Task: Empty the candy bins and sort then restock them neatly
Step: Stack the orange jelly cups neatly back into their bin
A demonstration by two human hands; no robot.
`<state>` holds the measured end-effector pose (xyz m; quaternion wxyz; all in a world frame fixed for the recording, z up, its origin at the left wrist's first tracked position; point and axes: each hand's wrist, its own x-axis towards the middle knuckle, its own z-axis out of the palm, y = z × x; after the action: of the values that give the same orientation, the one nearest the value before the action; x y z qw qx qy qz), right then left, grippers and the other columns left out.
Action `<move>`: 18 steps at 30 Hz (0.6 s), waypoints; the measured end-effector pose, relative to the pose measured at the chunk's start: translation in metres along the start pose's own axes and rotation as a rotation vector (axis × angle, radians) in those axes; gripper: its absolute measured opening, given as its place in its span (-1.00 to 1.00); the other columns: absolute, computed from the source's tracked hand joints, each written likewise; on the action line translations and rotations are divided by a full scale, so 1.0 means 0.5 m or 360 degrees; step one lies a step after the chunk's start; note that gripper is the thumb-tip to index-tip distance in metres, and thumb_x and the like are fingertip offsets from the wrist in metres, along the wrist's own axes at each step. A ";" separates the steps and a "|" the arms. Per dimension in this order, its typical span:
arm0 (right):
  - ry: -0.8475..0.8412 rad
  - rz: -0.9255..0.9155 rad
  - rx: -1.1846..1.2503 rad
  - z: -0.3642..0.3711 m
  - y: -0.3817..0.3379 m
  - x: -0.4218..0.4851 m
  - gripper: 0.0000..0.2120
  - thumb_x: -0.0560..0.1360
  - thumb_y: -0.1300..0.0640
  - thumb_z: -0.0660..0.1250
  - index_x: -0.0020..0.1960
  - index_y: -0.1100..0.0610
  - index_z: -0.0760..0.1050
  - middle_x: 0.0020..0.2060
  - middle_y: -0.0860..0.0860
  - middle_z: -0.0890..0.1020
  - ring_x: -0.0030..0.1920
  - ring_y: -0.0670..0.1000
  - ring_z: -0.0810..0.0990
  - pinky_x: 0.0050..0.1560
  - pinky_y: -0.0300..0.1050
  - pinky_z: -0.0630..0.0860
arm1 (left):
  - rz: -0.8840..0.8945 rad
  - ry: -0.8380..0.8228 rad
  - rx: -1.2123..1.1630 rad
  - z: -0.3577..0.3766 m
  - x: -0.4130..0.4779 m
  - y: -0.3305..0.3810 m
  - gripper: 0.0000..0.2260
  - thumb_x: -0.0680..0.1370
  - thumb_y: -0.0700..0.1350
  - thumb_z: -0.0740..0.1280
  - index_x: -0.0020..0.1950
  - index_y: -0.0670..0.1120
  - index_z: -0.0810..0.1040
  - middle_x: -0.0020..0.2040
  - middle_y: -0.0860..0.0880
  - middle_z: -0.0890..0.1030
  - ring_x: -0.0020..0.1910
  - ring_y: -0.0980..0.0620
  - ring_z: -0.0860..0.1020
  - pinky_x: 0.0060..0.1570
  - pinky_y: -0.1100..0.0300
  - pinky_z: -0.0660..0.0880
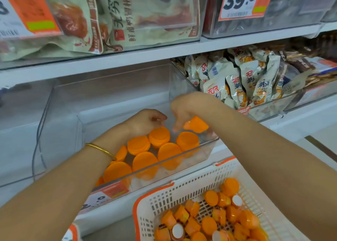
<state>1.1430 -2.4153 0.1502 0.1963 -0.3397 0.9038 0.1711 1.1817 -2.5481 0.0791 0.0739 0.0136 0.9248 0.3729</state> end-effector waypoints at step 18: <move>0.0525 0.0107 0.0898 0.059 0.024 -0.032 -0.75 0.60 0.28 0.14 0.24 0.29 0.45 0.20 0.20 0.52 0.21 0.16 0.48 0.07 -0.13 0.37 | 0.0125 -0.0203 0.0136 0.040 0.023 0.008 -0.56 0.48 -0.03 0.42 0.33 -0.11 0.47 0.28 -0.05 0.49 0.26 0.01 0.44 0.22 0.24 0.37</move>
<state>1.1529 -2.3849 0.1343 0.1279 -0.2652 0.9458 -0.1369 1.1730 -2.5304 0.0662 0.1174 0.0766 0.9321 0.3339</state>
